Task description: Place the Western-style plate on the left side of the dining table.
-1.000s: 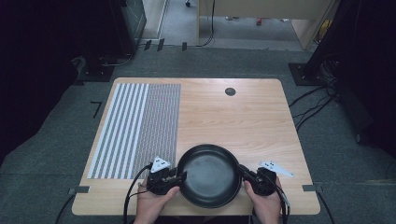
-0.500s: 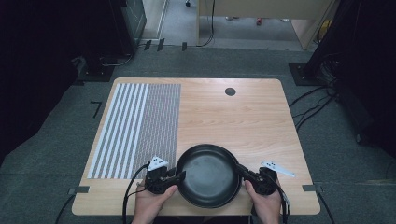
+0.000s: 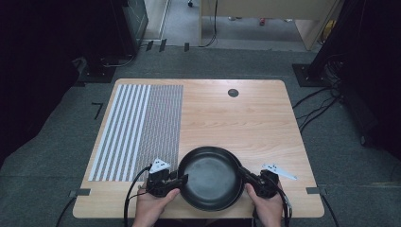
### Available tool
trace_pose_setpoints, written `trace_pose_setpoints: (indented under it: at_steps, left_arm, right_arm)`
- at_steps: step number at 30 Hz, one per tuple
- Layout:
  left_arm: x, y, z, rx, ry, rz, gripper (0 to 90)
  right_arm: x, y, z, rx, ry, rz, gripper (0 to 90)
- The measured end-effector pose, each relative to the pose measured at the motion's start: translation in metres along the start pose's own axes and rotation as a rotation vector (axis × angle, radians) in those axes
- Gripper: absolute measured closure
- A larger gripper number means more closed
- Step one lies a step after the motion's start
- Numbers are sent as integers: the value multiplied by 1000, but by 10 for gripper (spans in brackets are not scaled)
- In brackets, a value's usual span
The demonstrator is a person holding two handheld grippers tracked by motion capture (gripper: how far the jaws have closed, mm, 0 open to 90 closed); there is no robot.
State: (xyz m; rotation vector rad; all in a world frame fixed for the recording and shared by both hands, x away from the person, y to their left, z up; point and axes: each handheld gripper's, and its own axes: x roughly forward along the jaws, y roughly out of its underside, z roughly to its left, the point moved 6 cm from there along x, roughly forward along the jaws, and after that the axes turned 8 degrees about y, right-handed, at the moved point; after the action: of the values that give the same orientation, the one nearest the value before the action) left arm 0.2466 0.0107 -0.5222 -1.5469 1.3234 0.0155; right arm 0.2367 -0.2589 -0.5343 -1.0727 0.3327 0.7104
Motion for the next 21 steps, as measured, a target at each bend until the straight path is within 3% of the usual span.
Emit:
trace_pose_setpoints:
  at_steps: [13,21]
  left_arm:
    - [-2,0,2,-22,17,5,596]
    - [-2,-1,3,-29,29,5,596]
  right_arm:
    - [3,1,-2,53,-39,-6,845]
    - [5,1,-2,55,-50,-6,846]
